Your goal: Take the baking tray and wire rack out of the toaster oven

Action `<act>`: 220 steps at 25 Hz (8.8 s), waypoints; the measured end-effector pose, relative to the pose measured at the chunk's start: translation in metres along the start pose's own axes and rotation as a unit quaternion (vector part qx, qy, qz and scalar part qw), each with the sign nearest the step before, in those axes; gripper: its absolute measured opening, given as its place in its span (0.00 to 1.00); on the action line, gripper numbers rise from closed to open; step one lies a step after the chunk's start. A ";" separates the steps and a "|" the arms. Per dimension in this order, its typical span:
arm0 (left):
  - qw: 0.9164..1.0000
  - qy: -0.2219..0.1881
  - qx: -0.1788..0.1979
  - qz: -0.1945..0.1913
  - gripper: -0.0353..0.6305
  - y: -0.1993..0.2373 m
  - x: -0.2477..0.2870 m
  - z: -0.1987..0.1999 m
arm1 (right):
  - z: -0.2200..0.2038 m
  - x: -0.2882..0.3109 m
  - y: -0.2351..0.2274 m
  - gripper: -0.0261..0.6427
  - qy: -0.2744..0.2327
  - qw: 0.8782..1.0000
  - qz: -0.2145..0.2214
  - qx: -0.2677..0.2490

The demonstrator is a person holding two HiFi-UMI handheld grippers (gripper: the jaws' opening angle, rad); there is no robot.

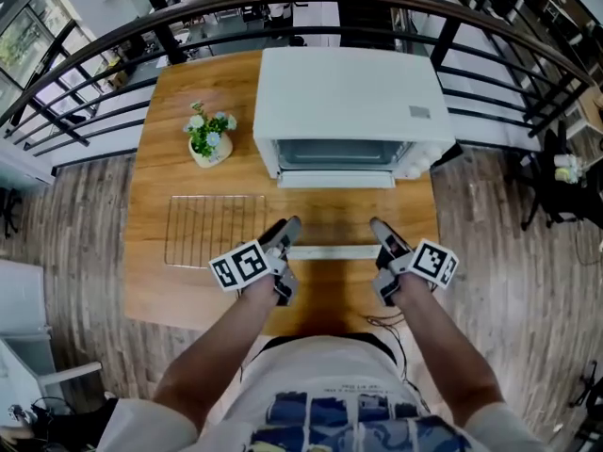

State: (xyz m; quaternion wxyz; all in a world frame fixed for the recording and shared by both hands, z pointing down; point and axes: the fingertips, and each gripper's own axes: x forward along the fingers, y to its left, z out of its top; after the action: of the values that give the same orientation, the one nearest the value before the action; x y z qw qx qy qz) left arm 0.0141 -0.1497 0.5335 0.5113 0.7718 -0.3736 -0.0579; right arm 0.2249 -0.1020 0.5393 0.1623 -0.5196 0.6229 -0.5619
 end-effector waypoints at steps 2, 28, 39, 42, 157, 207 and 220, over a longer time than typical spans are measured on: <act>1.000 -0.015 -0.024 -0.003 0.34 -0.003 0.013 -0.002 | 0.023 -0.001 -0.008 0.35 -0.003 1.000 0.005 -0.005; 0.980 -0.126 -0.151 0.004 0.35 0.058 0.124 0.059 | 0.117 0.118 -0.069 0.36 -0.026 0.997 0.048 0.053; 0.974 -0.147 -0.174 -0.007 0.19 0.078 0.132 0.080 | 0.126 0.133 -0.070 0.23 -0.040 0.994 0.063 0.078; 0.973 -0.146 -0.179 -0.007 0.17 0.079 0.132 0.078 | 0.127 0.133 -0.071 0.16 -0.044 0.994 0.053 0.086; 0.973 -0.096 -0.210 -0.013 0.13 0.119 -0.160 -0.005 | -0.142 0.010 -0.022 0.11 -0.031 0.993 0.044 0.106; 0.965 -0.143 -0.205 0.078 0.12 0.297 -0.284 0.082 | -0.323 0.154 0.037 0.13 0.098 0.992 0.007 0.082; 0.972 -0.110 -0.128 0.166 0.18 0.299 -0.275 0.088 | -0.329 0.159 0.033 0.19 0.142 0.990 -0.015 0.006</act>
State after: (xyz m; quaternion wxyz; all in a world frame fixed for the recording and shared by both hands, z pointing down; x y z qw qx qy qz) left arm -0.3784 -0.0994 0.6609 0.5639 0.6162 -0.5399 -0.1039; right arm -0.1142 -0.0650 0.6750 0.0672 -0.4431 0.6283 -0.6359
